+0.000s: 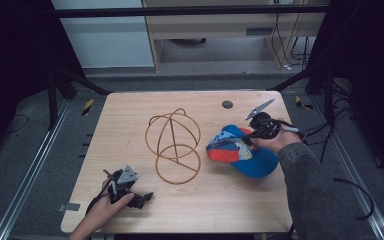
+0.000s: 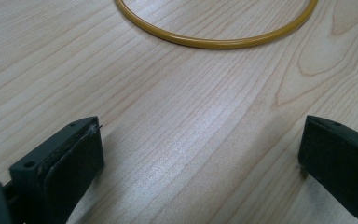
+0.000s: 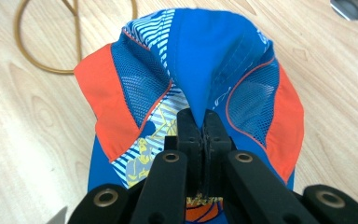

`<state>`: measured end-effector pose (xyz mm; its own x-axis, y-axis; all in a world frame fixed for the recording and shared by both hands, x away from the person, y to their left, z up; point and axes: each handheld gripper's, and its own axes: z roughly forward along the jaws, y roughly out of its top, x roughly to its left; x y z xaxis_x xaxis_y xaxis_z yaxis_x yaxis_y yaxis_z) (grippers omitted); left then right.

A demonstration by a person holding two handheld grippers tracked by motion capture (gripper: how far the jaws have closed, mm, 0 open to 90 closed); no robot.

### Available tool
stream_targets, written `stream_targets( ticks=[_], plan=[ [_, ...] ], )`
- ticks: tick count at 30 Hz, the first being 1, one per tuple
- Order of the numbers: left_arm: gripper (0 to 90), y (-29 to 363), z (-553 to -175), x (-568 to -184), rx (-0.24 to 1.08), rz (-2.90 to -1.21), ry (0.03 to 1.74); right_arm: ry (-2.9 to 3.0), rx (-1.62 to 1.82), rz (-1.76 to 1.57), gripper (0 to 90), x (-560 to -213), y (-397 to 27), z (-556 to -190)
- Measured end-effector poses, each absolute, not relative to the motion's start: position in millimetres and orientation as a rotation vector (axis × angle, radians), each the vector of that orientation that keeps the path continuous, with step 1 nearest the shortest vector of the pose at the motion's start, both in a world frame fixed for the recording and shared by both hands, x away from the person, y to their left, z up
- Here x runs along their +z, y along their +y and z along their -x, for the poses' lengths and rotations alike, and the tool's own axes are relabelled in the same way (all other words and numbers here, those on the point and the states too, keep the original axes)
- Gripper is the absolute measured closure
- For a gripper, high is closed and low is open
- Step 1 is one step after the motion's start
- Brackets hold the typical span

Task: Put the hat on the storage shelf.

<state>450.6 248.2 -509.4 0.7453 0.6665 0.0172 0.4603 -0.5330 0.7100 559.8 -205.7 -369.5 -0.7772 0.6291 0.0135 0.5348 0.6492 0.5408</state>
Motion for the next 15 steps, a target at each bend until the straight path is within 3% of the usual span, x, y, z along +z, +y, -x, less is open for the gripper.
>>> stream_targets(
  ticks=[15],
  plan=[
    [0.0,248.3,-450.6,-509.3,0.373,-2.231,0.843,2.629,0.838,-0.895,88.8,-317.6,-208.6,-547.6]
  ],
)
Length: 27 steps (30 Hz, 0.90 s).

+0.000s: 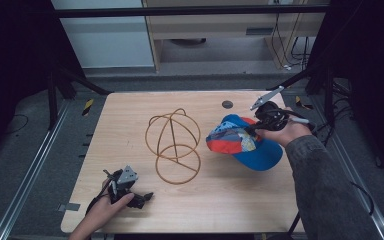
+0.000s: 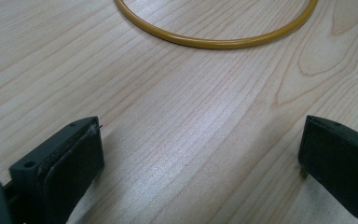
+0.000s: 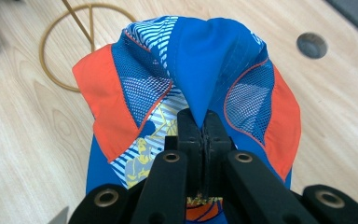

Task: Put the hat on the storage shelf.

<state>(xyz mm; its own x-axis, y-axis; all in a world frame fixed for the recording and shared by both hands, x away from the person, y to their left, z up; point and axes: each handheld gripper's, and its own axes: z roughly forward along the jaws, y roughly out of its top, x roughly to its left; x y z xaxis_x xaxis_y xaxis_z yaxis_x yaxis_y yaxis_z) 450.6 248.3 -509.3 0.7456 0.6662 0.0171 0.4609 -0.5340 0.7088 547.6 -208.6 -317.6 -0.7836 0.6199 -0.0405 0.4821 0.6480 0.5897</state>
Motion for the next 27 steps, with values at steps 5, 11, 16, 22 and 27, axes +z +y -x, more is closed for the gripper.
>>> stream_targets(
  ticks=[5,11,16,22,27],
  plan=[
    [0.0,248.3,-450.6,-509.3,0.373,-2.232,0.842,2.608,0.854,-0.863,88.7,-296.7,-210.7,-542.1],
    [0.0,248.4,-450.6,-509.2,0.373,-2.233,0.842,2.566,0.876,-0.825,88.8,-270.7,-211.1,-536.8],
    [0.0,248.4,-450.6,-509.2,0.373,-2.233,0.842,2.539,0.895,-0.814,88.8,-256.6,-211.4,-534.3],
    [0.0,248.4,-450.6,-509.2,0.373,-2.232,0.842,2.503,0.929,-0.798,88.8,-239.3,-211.5,-530.0],
    [0.0,248.3,-450.6,-509.3,0.373,-2.231,0.843,2.477,0.963,-0.778,88.9,-222.5,-209.0,-526.3]
  ],
)
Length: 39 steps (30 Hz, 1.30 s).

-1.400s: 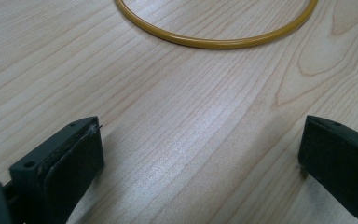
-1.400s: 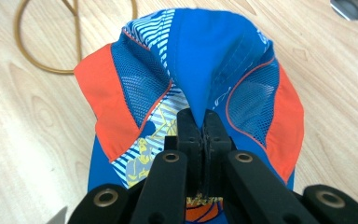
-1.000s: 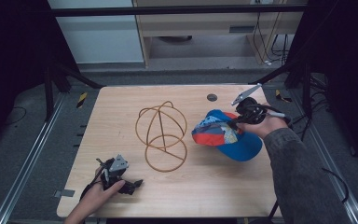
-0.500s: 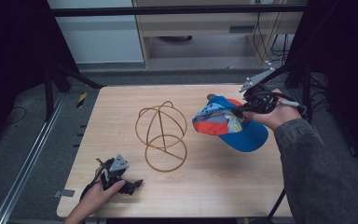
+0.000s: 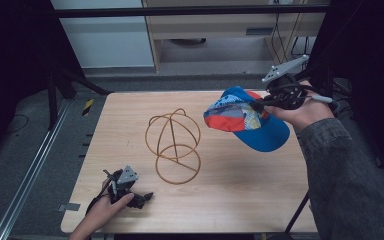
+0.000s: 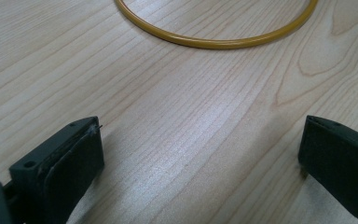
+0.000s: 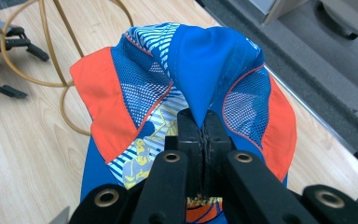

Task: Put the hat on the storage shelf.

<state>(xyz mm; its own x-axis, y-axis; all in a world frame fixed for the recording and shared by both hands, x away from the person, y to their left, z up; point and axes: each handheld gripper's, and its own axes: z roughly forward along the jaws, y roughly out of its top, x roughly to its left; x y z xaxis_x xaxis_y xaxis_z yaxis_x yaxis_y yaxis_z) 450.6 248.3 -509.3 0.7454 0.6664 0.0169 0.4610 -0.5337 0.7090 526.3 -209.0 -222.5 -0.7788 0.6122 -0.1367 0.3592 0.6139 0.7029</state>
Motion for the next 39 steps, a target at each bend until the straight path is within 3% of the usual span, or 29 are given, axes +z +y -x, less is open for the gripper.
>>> stream_targets(
  ticks=[17,39],
  plan=[
    [0.0,248.2,-450.5,-509.3,0.374,-2.231,0.844,2.404,1.059,-0.734,88.9,-201.6,-195.6,-522.6],
    [0.0,247.9,-450.8,-509.3,0.373,-2.231,0.845,2.383,1.145,-0.659,89.1,-182.9,-131.0,-550.9]
  ],
)
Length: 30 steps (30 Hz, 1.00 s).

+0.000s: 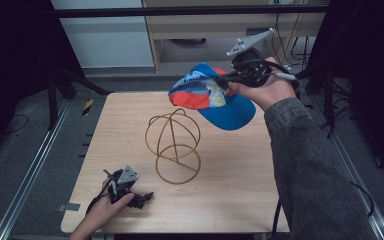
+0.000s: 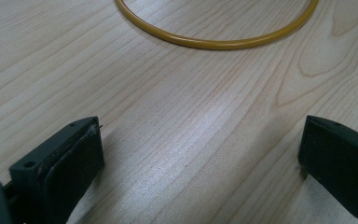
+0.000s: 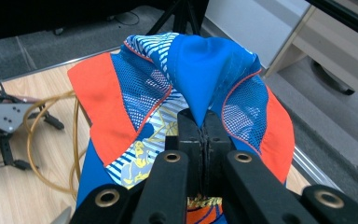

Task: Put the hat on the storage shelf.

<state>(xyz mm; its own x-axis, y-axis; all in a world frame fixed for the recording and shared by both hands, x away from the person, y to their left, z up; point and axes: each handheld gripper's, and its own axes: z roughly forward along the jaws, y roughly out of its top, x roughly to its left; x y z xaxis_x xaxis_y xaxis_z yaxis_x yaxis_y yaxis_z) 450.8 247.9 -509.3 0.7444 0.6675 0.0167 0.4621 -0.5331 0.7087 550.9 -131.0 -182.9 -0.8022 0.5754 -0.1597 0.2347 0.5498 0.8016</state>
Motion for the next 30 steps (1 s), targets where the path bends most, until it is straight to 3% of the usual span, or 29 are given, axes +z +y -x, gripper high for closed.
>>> stream_targets(
  ticks=[30],
  plan=[
    [0.0,247.8,-450.8,-509.4,0.373,-2.229,0.845,2.503,1.229,-0.534,89.0,-209.4,-49.8,-560.6]
  ],
)
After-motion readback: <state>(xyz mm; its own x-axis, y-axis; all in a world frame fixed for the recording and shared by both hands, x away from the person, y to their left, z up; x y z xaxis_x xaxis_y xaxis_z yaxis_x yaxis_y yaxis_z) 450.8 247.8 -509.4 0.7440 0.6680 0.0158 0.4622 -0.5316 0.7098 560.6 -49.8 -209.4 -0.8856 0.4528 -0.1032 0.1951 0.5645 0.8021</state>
